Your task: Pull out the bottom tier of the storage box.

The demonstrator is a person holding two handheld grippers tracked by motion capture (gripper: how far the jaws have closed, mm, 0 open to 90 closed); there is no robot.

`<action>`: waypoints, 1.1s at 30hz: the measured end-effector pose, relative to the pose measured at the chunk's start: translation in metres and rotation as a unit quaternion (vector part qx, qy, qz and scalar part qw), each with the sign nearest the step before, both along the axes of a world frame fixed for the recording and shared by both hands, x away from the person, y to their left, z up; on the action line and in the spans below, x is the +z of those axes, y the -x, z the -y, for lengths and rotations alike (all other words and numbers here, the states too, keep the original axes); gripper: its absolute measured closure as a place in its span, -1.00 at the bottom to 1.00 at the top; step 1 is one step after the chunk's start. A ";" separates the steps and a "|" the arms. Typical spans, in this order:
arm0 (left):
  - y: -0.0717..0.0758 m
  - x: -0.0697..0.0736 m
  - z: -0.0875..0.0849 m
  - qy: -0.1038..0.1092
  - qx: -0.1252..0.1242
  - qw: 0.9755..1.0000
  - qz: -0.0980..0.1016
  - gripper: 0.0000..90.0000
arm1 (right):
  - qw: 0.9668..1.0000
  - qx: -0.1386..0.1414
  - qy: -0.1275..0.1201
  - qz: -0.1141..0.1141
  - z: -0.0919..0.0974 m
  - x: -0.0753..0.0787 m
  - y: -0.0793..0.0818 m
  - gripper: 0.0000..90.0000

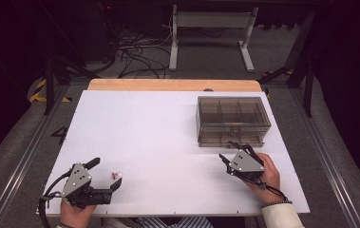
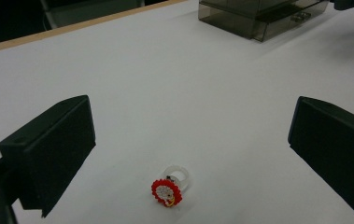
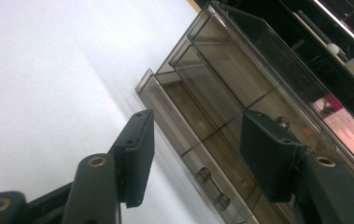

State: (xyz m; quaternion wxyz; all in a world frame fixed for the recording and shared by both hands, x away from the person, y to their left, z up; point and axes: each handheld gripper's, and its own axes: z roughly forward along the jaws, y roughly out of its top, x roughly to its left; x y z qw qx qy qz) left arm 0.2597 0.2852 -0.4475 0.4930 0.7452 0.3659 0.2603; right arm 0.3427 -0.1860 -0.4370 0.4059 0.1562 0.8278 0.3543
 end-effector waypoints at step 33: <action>-0.001 -0.001 0.000 -0.002 0.005 1.000 -0.006 -0.97 | 0.974 0.058 0.030 -0.218 0.014 0.022 -0.042 0.08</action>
